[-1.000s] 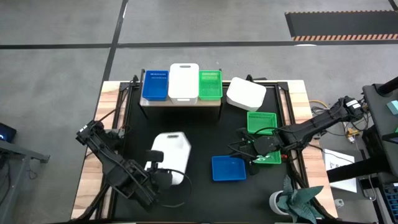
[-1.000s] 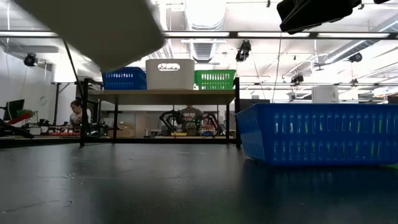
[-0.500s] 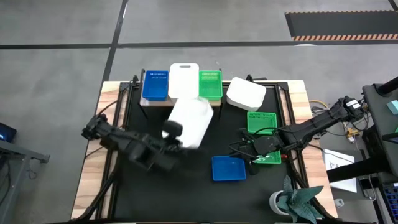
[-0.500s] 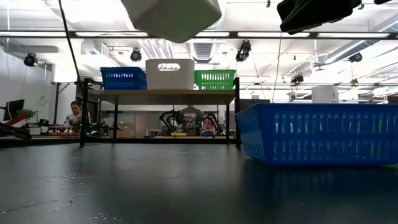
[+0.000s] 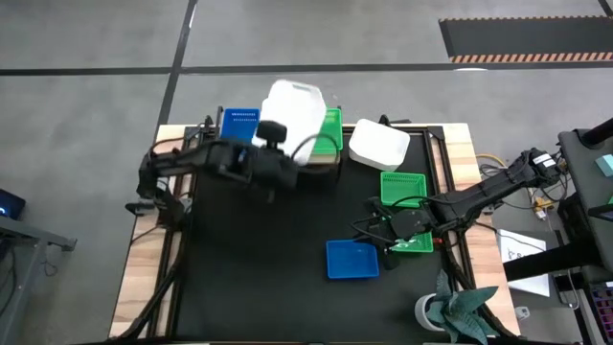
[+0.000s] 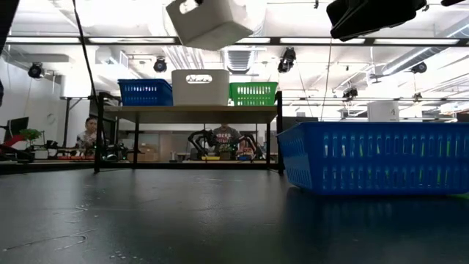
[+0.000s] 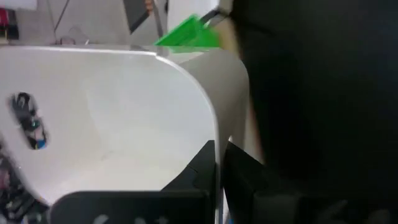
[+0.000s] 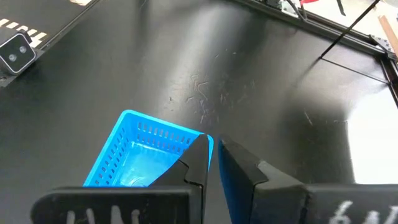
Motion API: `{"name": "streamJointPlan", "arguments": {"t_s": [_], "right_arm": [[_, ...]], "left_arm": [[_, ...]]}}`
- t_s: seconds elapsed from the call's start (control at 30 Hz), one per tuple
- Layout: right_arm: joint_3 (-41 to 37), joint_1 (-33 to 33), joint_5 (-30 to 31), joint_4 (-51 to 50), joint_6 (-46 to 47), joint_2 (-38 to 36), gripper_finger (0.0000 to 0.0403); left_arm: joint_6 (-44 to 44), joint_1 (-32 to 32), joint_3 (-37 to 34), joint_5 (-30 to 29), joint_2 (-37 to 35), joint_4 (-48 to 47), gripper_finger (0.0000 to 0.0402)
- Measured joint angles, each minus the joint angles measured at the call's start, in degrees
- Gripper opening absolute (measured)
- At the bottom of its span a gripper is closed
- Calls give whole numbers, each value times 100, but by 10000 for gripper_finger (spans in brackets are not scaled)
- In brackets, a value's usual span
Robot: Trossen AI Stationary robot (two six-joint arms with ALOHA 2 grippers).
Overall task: Stack baskets on shelf by color
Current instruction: Stack the bottom white bin on top of the white bin on the shelf
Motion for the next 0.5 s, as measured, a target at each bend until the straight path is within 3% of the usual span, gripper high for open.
{"name": "streamJointPlan", "arguments": {"t_s": [0.13, 0.3, 0.5], "right_arm": [[-2, -2, 2, -81, 0, 0, 27], [-2, -2, 2, -108, 0, 0, 27], [-2, -4, 4, -105, -24, 0, 27]], "left_arm": [[165, 585, -35, 34, 10, -2, 0], [266, 1222, -50, 747, 11, -4, 0], [572, 1643, -19, 966, 11, 3, 0]]}}
